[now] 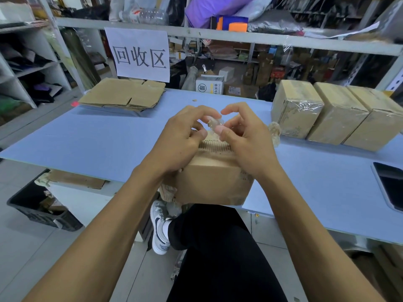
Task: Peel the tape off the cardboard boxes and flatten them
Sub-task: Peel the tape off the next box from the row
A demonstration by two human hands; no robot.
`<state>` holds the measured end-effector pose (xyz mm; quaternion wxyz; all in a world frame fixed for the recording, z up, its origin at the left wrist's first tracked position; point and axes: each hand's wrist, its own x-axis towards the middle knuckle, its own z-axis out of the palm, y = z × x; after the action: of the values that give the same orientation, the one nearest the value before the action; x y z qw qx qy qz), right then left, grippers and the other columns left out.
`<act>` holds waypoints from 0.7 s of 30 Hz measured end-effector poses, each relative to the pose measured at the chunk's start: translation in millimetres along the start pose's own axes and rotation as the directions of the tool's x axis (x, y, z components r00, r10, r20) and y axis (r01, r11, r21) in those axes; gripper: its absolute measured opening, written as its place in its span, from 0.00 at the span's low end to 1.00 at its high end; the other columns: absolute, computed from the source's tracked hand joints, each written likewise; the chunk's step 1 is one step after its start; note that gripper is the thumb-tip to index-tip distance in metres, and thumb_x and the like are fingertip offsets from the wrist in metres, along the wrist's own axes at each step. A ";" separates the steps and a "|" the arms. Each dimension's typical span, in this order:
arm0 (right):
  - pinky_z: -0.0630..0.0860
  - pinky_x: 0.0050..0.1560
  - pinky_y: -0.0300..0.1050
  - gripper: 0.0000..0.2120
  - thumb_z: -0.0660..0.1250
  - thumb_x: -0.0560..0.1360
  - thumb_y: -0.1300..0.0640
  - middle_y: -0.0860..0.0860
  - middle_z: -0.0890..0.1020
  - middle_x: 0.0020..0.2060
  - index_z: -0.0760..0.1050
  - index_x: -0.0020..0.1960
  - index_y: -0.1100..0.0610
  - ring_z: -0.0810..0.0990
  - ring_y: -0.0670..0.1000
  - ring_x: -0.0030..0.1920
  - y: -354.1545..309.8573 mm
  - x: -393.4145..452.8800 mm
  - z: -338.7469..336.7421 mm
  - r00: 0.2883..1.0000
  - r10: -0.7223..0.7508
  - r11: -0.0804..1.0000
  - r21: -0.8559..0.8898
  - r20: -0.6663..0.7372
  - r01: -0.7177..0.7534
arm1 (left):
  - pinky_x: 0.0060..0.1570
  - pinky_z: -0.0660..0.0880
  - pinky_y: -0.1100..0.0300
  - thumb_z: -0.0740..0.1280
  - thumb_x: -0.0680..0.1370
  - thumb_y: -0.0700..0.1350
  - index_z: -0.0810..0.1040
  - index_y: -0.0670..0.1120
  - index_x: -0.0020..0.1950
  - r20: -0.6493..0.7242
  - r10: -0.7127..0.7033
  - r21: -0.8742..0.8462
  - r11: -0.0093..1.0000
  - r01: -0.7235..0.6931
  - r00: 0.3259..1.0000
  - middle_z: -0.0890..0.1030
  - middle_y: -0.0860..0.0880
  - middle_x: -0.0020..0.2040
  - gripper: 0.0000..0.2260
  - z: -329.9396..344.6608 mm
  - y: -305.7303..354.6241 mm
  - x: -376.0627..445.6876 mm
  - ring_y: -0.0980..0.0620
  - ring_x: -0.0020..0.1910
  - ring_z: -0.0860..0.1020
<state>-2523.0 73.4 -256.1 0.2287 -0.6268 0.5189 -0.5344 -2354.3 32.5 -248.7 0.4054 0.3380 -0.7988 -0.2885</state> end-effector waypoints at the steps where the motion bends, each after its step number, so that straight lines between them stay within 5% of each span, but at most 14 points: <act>1: 0.76 0.41 0.45 0.10 0.72 0.77 0.55 0.43 0.79 0.35 0.75 0.53 0.43 0.79 0.48 0.38 0.1 0.1 0.1 1.000 -0.008 1.000 -0.009 0.005 0.008 | 0.51 0.76 0.61 0.64 0.77 0.32 0.78 0.52 0.60 0.011 -0.003 -0.007 1.000 0.003 1.000 0.78 0.51 0.56 0.19 0.2 1.1 -0.5 0.53 0.47 0.78; 5: 0.74 0.46 0.38 0.05 0.74 0.75 0.55 0.45 0.75 0.43 0.79 0.47 0.49 0.76 0.41 0.43 2.1 -0.3 3.1 0.999 -0.036 0.993 -0.114 -0.035 0.032 | 0.49 0.78 0.58 0.74 0.70 0.45 0.71 0.50 0.60 0.033 -0.071 -0.105 0.992 0.074 0.997 0.81 0.53 0.54 0.21 0.5 1.0 -1.3 0.51 0.47 0.78; 8: 0.74 0.56 0.43 0.07 0.77 0.73 0.51 0.44 0.73 0.47 0.79 0.42 0.48 0.75 0.45 0.54 2.4 0.0 2.5 0.997 -0.025 0.988 -0.155 -0.071 0.013 | 0.50 0.78 0.55 0.73 0.69 0.47 0.75 0.52 0.54 0.020 -0.089 -0.050 0.995 0.090 0.996 0.82 0.55 0.48 0.15 2.4 -1.3 -0.3 0.53 0.44 0.78; 12: 0.77 0.52 0.49 0.12 0.77 0.73 0.52 0.45 0.78 0.43 0.74 0.37 0.47 0.79 0.47 0.47 -0.1 -0.5 0.8 0.996 -0.009 0.993 -0.121 -0.088 -0.002 | 0.47 0.74 0.62 0.73 0.73 0.44 0.78 0.51 0.49 0.034 -0.085 -0.054 0.995 0.086 0.996 0.84 0.54 0.44 0.07 4.8 1.8 1.3 0.56 0.43 0.80; 17: 0.80 0.50 0.42 0.20 0.79 0.71 0.55 0.46 0.77 0.57 0.69 0.52 0.48 0.83 0.49 0.50 -6.5 -7.0 -2.8 0.995 0.019 0.996 0.093 -0.103 -0.009 | 0.42 0.70 0.71 0.69 0.79 0.39 0.79 0.48 0.50 0.077 -0.088 -0.042 0.995 0.092 0.993 0.86 0.50 0.46 0.05 4.4 8.8 1.1 0.63 0.40 0.78; 21: 0.81 0.56 0.46 0.17 0.78 0.71 0.62 0.47 0.81 0.55 0.75 0.55 0.51 0.82 0.48 0.56 -8.4 -7.7 -16.3 0.994 -0.032 0.998 0.055 0.102 0.027 | 0.42 0.70 0.66 0.69 0.79 0.38 0.79 0.47 0.51 0.113 -0.121 -0.006 0.992 0.123 0.986 0.85 0.47 0.44 0.04 2.9 13.4 3.8 0.60 0.38 0.76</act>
<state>-2533.6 87.6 -247.2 0.2638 -0.6546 0.4825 -0.5187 -2362.6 38.3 -238.6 0.3436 0.3669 -0.7962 -0.3367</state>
